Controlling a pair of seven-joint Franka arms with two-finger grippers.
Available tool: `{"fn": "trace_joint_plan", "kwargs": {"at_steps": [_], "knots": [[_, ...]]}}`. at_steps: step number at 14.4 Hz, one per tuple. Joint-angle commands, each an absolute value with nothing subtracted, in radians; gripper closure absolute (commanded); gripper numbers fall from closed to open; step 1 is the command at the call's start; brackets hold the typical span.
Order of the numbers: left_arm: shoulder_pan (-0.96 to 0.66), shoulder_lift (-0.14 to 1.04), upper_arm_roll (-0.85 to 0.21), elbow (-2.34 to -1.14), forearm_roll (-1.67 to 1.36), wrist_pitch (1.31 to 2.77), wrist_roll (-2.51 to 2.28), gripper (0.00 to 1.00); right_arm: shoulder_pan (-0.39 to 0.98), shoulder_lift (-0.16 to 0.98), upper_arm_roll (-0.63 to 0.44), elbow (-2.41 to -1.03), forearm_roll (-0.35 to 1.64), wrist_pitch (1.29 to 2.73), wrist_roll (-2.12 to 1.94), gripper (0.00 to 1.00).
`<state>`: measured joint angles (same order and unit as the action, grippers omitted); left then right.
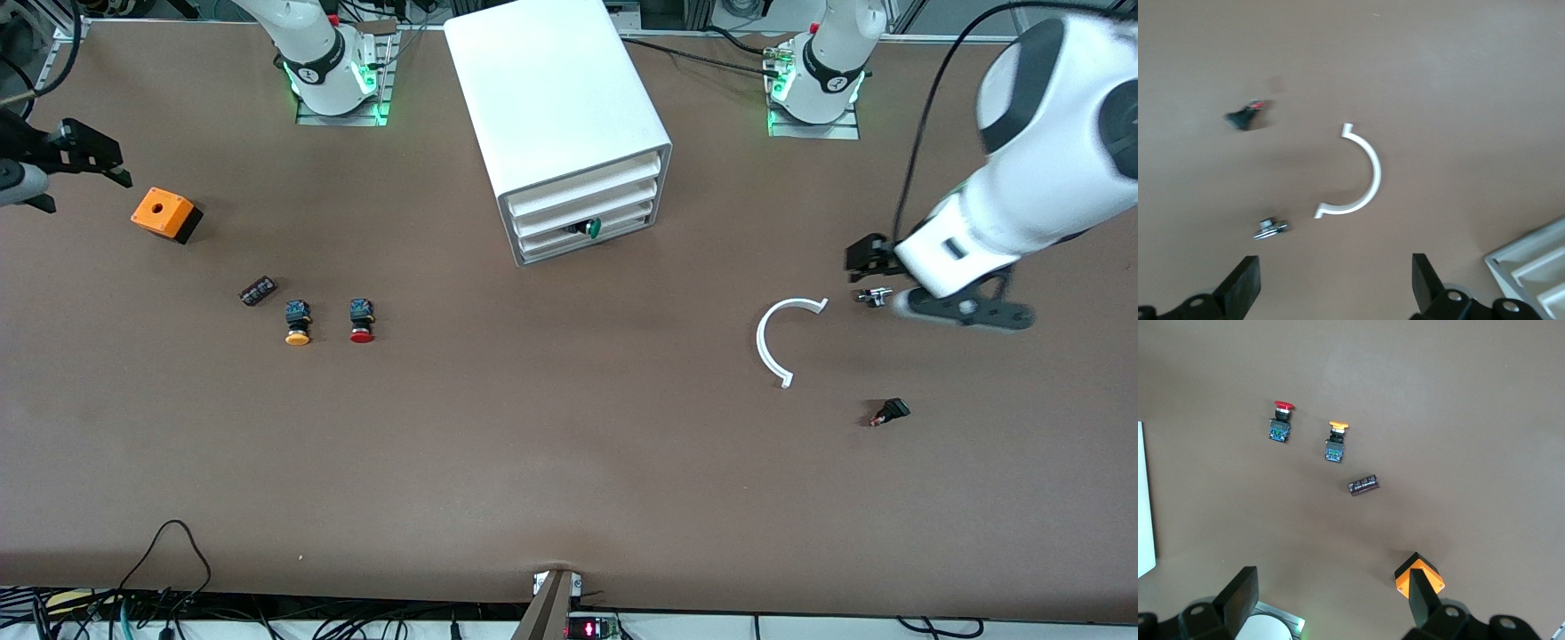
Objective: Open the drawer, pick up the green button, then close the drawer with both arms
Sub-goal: 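Reach the left gripper toward the white cabinet's drawer front, then grasp the drawer front with the left gripper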
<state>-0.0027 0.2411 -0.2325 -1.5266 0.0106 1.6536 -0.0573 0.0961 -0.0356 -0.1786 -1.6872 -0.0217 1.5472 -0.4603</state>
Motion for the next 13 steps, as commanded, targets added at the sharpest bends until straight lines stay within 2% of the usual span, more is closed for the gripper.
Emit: {"fn": "trace_joint_plan", "kwargs": {"at_steps": [1,8,13], "knots": [[-0.024,0.33,-0.232,-1.456,-0.101,1.644,-0.026,0.0,0.097,0.004,-0.175,-1.667,-0.026,1.531,-0.449,0.0],[-0.04,0.589,-0.251,-1.489,-0.677,1.626,0.176,0.0,0.095,0.055,-0.173,-1.668,-0.005,1.535,-0.462,0.0],[-0.025,0.598,-0.258,-1.609,-0.779,1.618,0.467,0.0,0.104,0.057,-0.166,-1.648,0.005,1.543,-0.462,0.0]]}}
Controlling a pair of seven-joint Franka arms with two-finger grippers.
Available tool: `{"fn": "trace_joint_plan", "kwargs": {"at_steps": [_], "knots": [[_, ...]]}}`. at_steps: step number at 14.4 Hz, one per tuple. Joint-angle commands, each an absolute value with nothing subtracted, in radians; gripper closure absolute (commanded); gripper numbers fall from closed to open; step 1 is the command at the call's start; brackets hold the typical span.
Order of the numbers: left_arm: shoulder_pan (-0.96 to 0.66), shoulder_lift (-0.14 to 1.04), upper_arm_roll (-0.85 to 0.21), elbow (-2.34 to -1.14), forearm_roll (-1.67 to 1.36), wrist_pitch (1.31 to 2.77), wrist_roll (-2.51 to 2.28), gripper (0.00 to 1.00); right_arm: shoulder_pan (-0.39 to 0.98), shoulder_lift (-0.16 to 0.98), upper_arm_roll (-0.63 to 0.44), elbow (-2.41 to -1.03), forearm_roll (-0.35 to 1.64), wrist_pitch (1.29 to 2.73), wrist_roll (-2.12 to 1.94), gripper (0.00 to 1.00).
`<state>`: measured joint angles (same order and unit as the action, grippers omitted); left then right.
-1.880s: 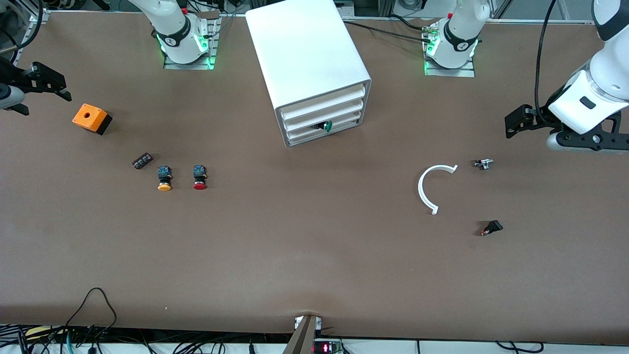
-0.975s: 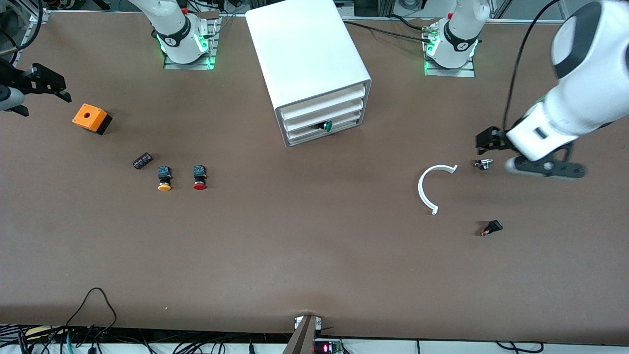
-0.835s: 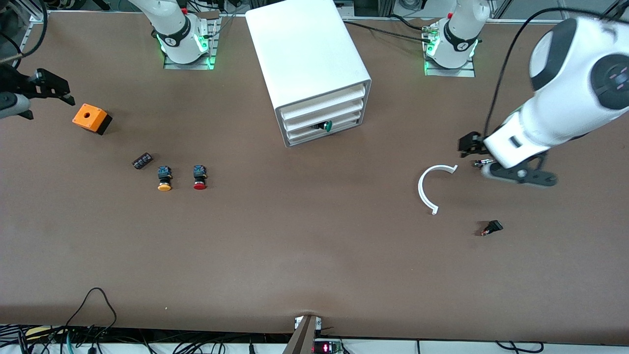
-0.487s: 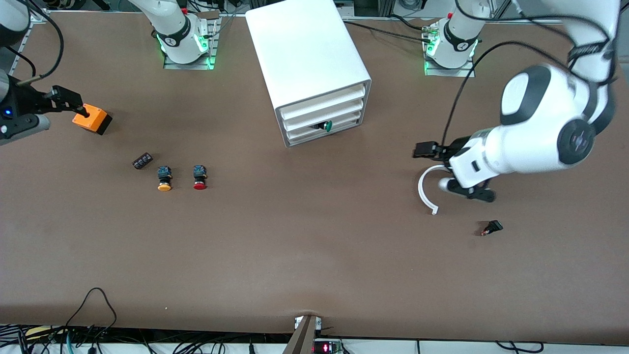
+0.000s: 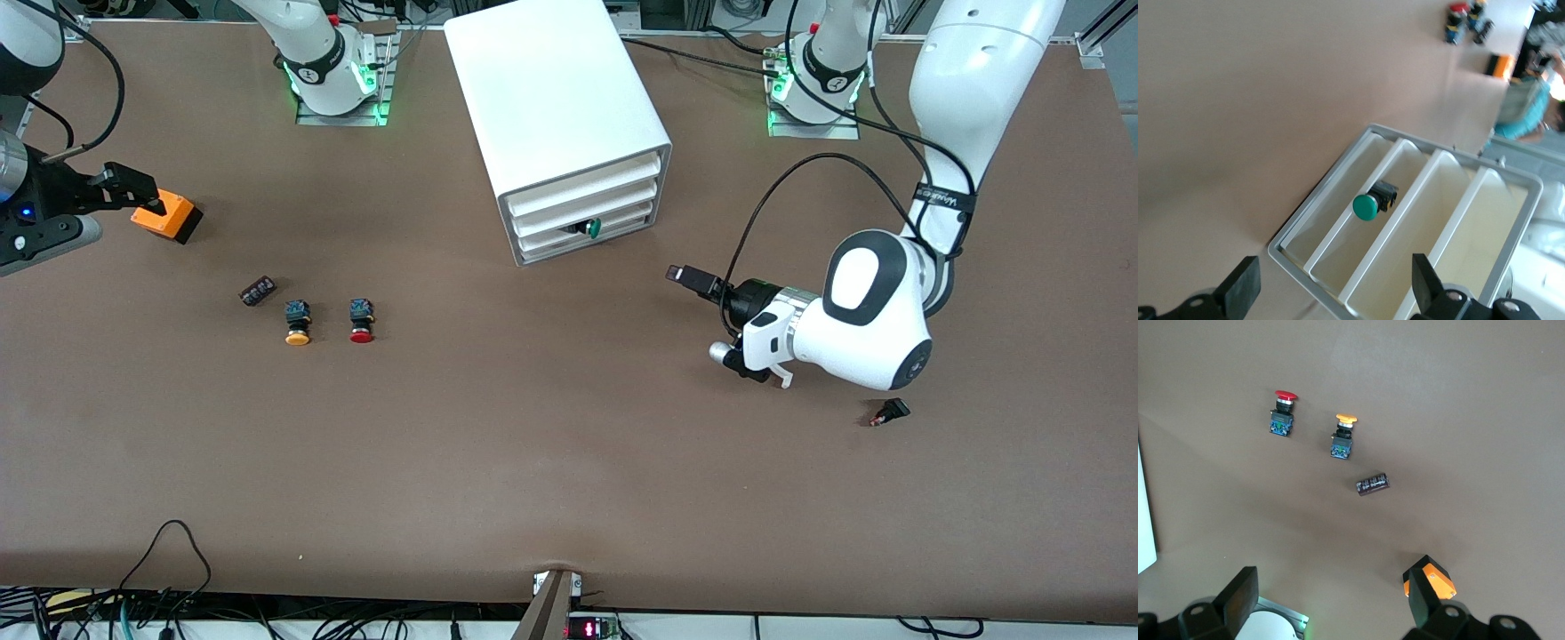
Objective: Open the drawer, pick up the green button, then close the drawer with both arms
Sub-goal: 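Grasp the drawer front with the left gripper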
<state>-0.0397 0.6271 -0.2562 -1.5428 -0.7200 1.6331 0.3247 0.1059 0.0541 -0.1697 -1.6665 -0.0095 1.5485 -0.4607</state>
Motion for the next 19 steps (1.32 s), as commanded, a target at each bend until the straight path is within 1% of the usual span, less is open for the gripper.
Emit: {"fn": "trace_joint_plan", "kwargs": {"at_steps": [1,4,7,12,14,15,19], "knots": [[-0.029,0.6,-0.258,-1.646,-0.787,1.605,0.518,0.0,0.103,0.057,-0.166,-1.647,0.012,1.546,-0.462,0.0],[-0.037,0.6,-0.259,-1.768,-0.892,1.612,0.629,0.0,0.097,0.074,-0.169,-1.637,0.017,1.563,-0.465,0.0],[-0.071,0.606,-0.261,-1.825,-0.983,1.652,0.64,0.0,0.1,0.09,-0.169,-1.612,0.017,1.565,-0.463,0.0],[-0.08,0.637,-0.261,-1.874,-1.035,1.687,0.797,0.0,0.11,0.089,-0.163,-1.612,0.015,1.559,-0.456,0.0],[-0.109,0.641,-0.259,-1.911,-1.11,1.716,0.862,0.0,0.117,0.089,-0.164,-1.603,0.015,1.563,-0.463,0.0],[-0.113,0.658,-0.259,-1.911,-1.12,1.738,0.909,0.0,0.123,0.09,-0.164,-1.597,0.015,1.563,-0.463,0.0],[-0.117,0.727,-0.259,-1.911,-1.178,1.741,1.05,0.0,0.127,0.107,-0.164,-1.568,0.014,1.562,-0.471,0.0]]}}
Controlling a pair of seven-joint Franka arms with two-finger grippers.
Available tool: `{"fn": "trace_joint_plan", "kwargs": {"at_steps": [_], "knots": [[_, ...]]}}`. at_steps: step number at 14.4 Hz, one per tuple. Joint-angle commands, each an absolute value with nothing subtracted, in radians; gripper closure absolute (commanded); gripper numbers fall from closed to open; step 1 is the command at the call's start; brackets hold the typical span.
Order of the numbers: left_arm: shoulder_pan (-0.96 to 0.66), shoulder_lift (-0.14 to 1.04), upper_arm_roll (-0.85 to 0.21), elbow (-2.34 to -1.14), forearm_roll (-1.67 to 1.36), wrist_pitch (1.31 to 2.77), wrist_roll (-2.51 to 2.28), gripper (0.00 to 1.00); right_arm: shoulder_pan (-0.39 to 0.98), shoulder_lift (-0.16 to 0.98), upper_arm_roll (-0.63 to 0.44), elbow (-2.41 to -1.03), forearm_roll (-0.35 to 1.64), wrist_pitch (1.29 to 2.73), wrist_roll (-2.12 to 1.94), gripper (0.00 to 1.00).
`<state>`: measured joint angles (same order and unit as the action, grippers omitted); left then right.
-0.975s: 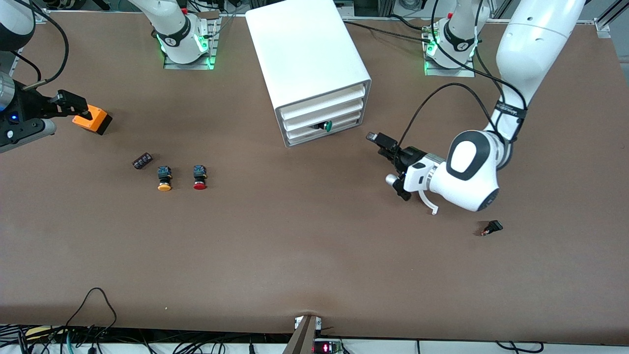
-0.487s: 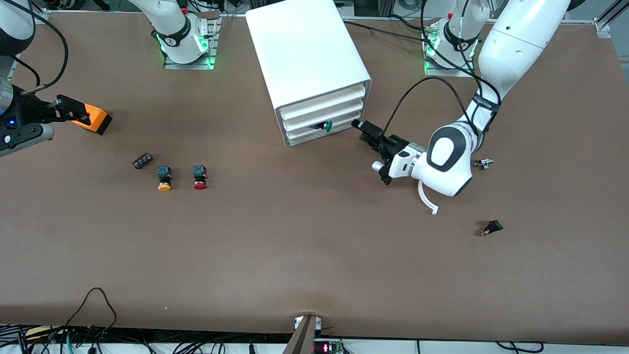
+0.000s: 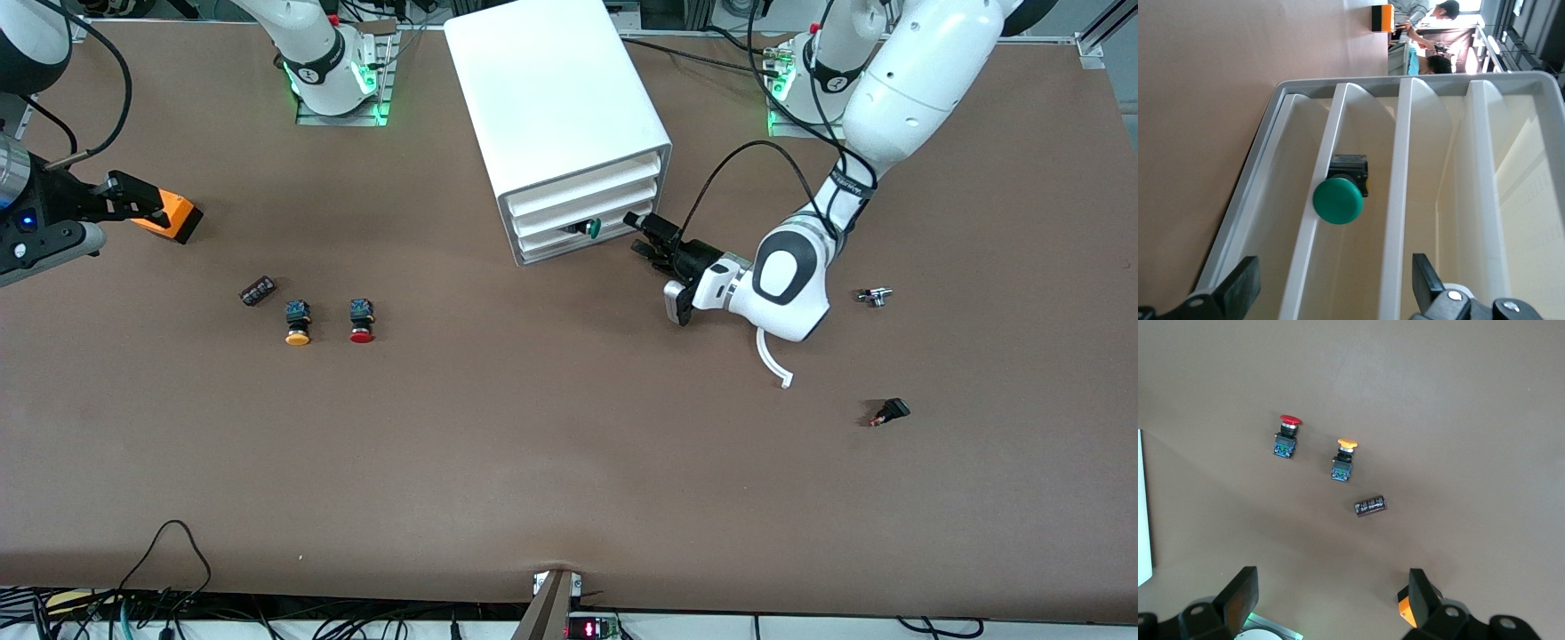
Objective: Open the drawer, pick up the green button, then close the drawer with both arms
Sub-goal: 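Grasp the drawer front with the left gripper, then pull the drawer open with the left gripper while the right gripper advances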
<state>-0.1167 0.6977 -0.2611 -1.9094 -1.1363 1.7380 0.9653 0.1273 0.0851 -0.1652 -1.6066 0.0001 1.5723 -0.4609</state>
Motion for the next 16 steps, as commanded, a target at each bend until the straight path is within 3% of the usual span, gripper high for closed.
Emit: {"fn": "trace_joint_plan", "kwargs": {"at_steps": [1,3,6,7,10,14,16], "knots": [[-0.118,0.736,-0.259,-1.922,-1.187,1.74,1.077,0.01,0.127,0.123,-0.164,-1.566,0.015,1.563,-0.468,0.0],[-0.12,0.748,-0.259,-1.937,-1.2,1.74,1.112,0.14,0.127,0.133,-0.164,-1.563,0.035,1.571,-0.462,0.0],[-0.123,0.762,-0.261,-1.956,-1.232,1.736,1.155,0.52,0.118,0.179,-0.167,-1.566,0.199,1.652,-0.453,0.0],[-0.135,0.762,-0.261,-1.969,-1.25,1.733,1.167,0.59,0.117,0.187,-0.169,-1.565,0.204,1.684,-0.465,0.0],[-0.15,0.775,-0.261,-1.991,-1.27,1.733,1.175,0.66,0.164,0.25,-0.163,-1.536,0.204,1.732,-0.466,0.0],[-0.152,0.775,-0.261,-1.99,-1.272,1.733,1.174,0.98,0.268,0.36,-0.164,-1.442,0.198,1.744,-0.46,0.0],[-0.143,0.778,-0.258,-1.977,-1.272,1.733,1.161,1.0,0.291,0.368,-0.164,-1.433,0.201,1.764,-0.463,0.0]]}}
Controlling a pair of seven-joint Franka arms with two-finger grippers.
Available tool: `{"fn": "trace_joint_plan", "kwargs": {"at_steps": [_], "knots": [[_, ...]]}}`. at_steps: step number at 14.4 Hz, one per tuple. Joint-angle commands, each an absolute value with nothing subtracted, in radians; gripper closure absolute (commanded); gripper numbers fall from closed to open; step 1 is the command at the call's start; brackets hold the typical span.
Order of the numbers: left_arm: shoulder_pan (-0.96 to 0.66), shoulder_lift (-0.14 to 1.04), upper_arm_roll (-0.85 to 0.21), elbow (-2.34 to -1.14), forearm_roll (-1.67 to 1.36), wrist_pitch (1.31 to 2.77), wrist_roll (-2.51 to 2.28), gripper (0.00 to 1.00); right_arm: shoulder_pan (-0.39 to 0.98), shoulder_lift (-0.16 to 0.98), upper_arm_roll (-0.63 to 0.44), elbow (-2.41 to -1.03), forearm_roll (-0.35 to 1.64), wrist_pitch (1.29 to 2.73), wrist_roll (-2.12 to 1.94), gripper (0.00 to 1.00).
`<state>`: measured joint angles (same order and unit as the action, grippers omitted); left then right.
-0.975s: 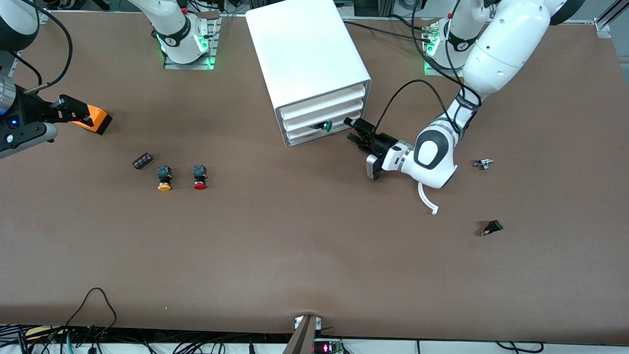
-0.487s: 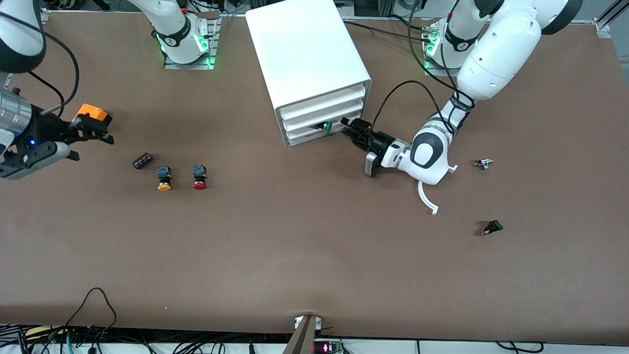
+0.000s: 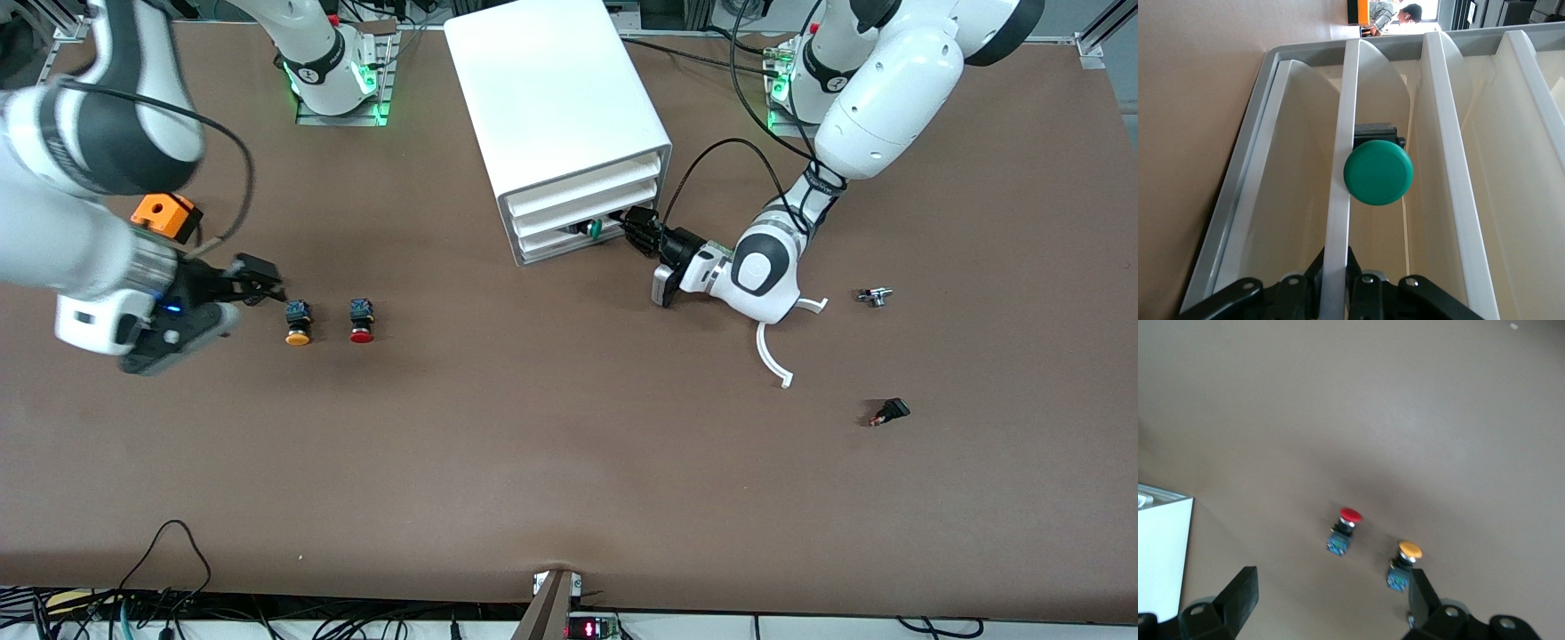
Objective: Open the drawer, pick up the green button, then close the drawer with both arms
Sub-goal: 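Pull the drawer open with the left gripper while the right gripper advances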
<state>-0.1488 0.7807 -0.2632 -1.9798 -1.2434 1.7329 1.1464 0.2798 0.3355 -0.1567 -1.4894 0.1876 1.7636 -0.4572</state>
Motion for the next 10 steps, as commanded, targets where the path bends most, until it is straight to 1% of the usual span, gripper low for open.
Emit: {"fn": "trace_joint_plan", "kwargs": {"at_steps": [1,2,6,8,10], "knots": [[-0.141,0.779,-0.255,-1.968,-1.272,1.735,1.155,1.0,0.293,0.37,-0.163,-1.433,0.198,1.775,-0.462,0.0],[-0.138,0.779,-0.25,-1.957,-1.272,1.735,1.141,1.0,0.293,0.383,-0.164,-1.433,0.201,1.776,-0.465,0.0],[-0.138,0.782,-0.226,-1.879,-1.27,1.741,1.068,1.0,0.313,0.443,-0.161,-1.35,0.207,1.769,-0.497,0.0],[-0.14,0.782,-0.198,-1.833,-1.261,1.741,1.033,0.99,0.322,0.457,-0.128,-1.347,0.206,1.776,-0.532,0.0],[-0.14,0.784,-0.186,-1.806,-1.259,1.741,1.012,0.99,0.322,0.482,-0.091,-1.315,0.204,1.805,-0.552,0.0]]}}
